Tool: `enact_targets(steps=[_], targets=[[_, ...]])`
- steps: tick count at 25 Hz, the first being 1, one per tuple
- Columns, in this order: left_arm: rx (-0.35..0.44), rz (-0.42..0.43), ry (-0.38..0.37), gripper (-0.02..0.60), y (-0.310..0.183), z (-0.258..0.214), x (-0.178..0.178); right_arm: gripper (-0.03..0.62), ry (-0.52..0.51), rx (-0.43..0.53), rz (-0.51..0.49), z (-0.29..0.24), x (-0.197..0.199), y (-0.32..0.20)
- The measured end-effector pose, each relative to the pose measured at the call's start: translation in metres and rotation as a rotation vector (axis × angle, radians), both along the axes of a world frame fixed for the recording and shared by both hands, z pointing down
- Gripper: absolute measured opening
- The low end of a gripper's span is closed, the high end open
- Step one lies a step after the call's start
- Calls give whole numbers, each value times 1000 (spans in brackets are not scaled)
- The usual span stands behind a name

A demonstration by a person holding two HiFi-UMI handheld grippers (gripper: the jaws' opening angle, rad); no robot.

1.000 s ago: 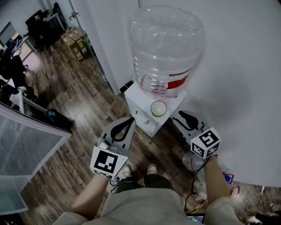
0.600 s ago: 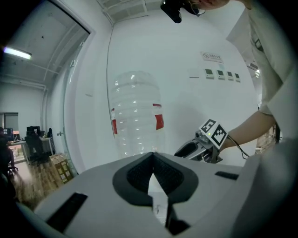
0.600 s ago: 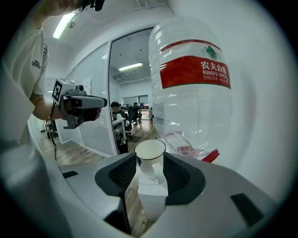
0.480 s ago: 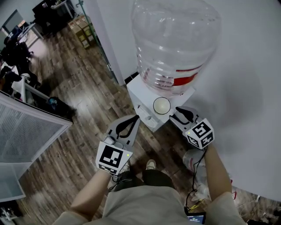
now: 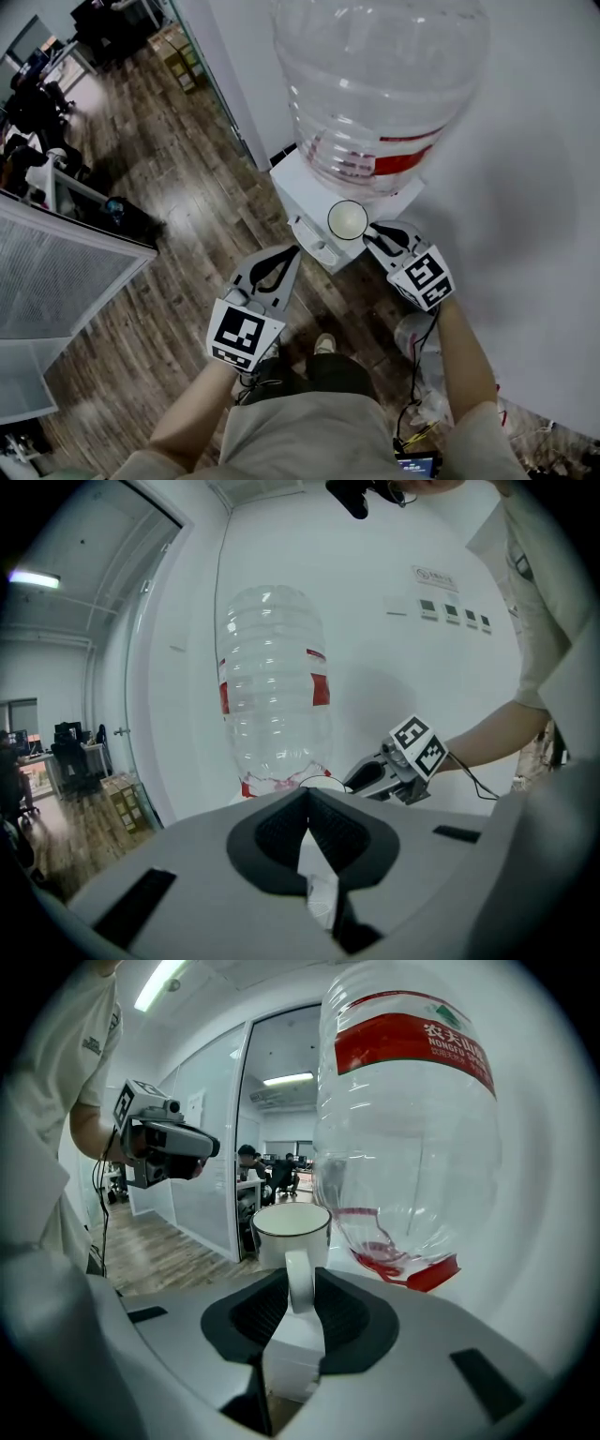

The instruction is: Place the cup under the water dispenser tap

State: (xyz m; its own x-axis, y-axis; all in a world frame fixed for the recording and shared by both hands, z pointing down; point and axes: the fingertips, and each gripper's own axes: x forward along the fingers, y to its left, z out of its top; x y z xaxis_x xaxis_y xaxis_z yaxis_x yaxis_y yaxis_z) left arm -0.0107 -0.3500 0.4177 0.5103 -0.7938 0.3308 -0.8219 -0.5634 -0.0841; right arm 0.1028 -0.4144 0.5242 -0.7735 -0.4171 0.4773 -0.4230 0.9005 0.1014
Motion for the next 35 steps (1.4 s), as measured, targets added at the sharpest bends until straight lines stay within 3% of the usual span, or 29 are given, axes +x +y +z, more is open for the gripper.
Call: enact_targets(steps=[6, 11, 25, 35], targets=[[-16, -13, -19, 4, 2, 13, -5, 79, 6, 82, -62, 2, -3, -1], [-28, -21, -24, 5, 5, 20, -9, 74, -27, 60, -81, 3, -6, 2], [-36, -10, -34, 5, 4, 17, -27, 69, -166, 2, 73, -12, -9, 15], [-33, 22, -29, 4, 11, 9, -58, 69, -210, 9, 134, -49, -38, 48]])
